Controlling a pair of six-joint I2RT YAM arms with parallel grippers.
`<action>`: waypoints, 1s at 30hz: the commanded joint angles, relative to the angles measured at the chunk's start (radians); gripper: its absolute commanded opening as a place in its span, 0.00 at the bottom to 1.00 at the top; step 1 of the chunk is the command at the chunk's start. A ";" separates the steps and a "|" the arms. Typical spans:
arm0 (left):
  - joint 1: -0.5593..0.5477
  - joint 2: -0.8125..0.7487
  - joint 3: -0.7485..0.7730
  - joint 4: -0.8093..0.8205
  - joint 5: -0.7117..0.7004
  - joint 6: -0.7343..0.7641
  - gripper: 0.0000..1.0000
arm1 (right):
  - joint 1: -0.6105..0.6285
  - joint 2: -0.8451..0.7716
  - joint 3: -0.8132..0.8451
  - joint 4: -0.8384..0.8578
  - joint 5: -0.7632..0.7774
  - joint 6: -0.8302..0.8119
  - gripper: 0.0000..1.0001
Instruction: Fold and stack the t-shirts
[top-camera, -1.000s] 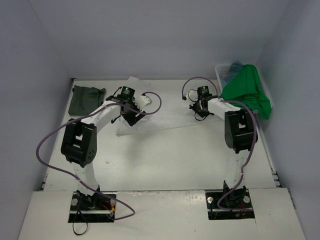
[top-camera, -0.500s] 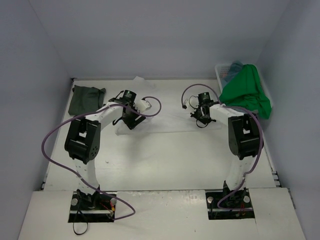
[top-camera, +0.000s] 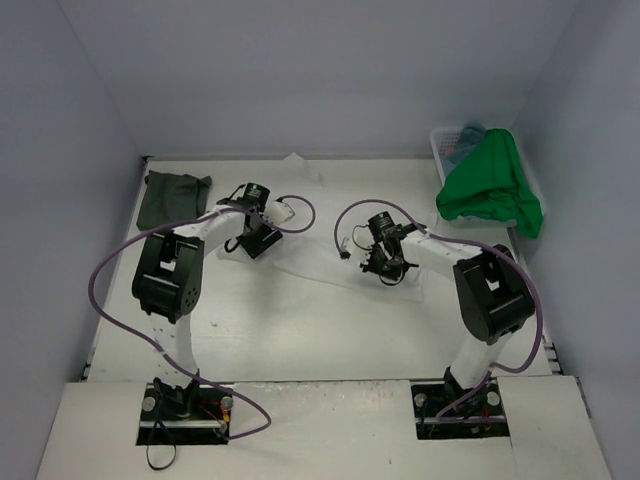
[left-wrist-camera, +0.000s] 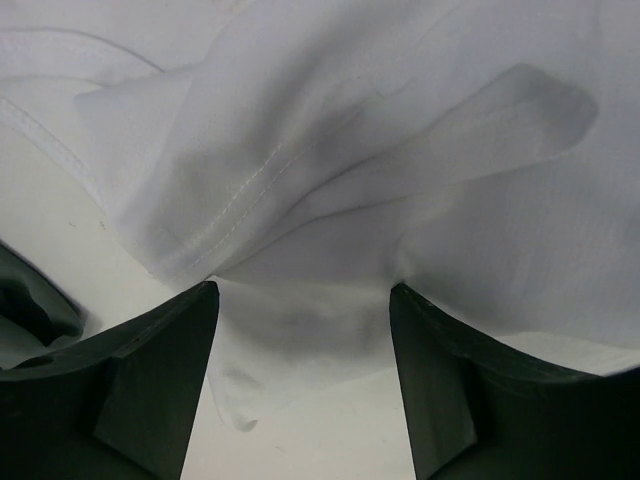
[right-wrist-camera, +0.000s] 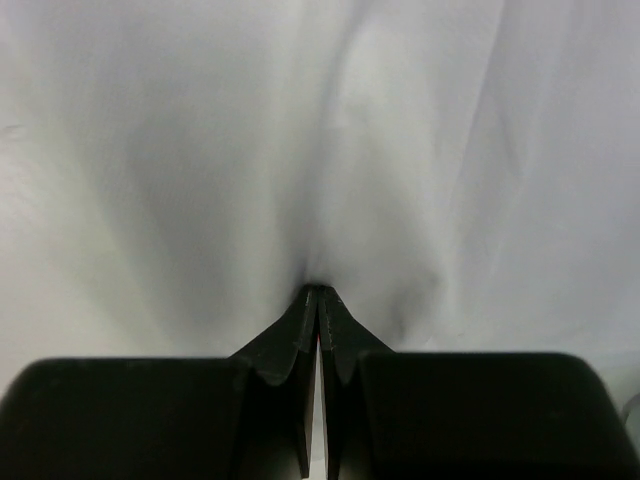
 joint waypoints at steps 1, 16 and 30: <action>0.037 0.008 0.020 -0.034 -0.016 -0.013 0.63 | 0.049 -0.054 -0.041 -0.091 -0.024 0.005 0.00; 0.072 -0.230 -0.097 -0.290 0.090 0.103 0.63 | 0.064 -0.156 -0.171 -0.122 -0.005 -0.012 0.00; 0.144 -0.440 -0.022 -0.413 0.209 0.088 0.63 | 0.061 -0.291 -0.092 -0.126 -0.044 0.049 0.40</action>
